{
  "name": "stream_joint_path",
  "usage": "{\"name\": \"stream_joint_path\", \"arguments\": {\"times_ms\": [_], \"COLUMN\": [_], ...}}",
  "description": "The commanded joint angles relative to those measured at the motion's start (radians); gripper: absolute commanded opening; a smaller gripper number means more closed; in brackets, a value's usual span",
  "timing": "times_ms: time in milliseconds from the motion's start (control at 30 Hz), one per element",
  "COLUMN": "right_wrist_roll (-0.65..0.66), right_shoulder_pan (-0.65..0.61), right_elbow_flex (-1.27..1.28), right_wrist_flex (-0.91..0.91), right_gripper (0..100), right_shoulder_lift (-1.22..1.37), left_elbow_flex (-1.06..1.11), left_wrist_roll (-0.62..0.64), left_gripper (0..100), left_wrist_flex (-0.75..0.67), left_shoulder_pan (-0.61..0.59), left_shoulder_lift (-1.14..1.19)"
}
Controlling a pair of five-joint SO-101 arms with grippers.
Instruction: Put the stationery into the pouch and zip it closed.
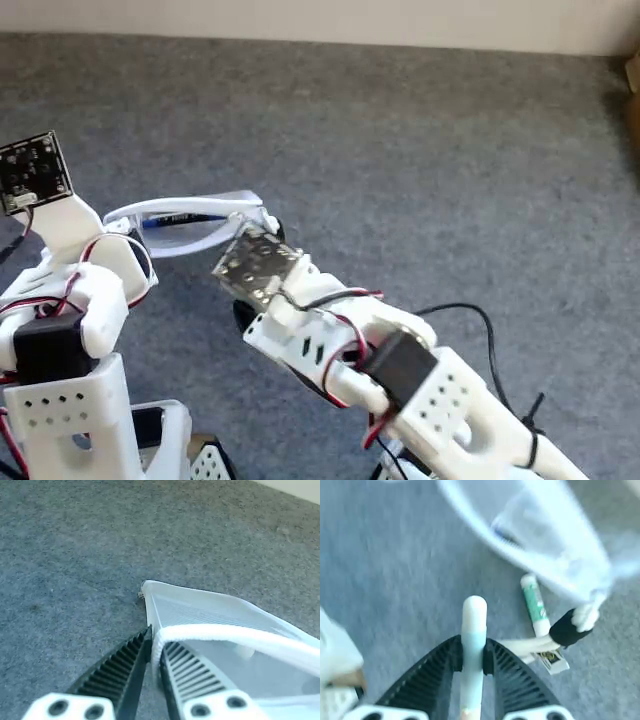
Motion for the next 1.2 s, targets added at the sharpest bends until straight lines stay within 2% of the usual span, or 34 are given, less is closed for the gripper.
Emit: {"name": "stream_joint_path", "arguments": {"times_ms": [0,233,533,733,967,1167], "right_wrist_roll": [-0.091,-0.267,-0.402,-0.407,-0.404,-0.408], "right_shoulder_pan": [0.013,0.013,0.013,0.013,0.015,0.085], "right_elbow_flex": [0.018,0.122,0.252,0.343,0.492,0.504], "right_wrist_flex": [-0.104,-0.306,-0.556,-0.727,-1.099,-1.29], "right_gripper": [0.8,0.8,0.8,0.8,0.8,0.8], "right_shoulder_lift": [-0.097,-0.217,-0.355,-0.469,-0.533,-0.53], "left_elbow_flex": [-0.047,-0.047,-0.025,-0.025,-0.025,-0.025], "left_wrist_roll": [-0.008,-0.008,-0.008,-0.009,-0.009,-0.009], "left_gripper": [1,1,1,1,1,1], "left_wrist_flex": [-0.006,-0.005,-0.008,-0.006,-0.005,0.0], "left_shoulder_pan": [0.016,0.015,0.015,0.013,0.013,0.013], "left_shoulder_lift": [-0.002,-0.002,-0.002,-0.002,-0.002,-0.002]}}
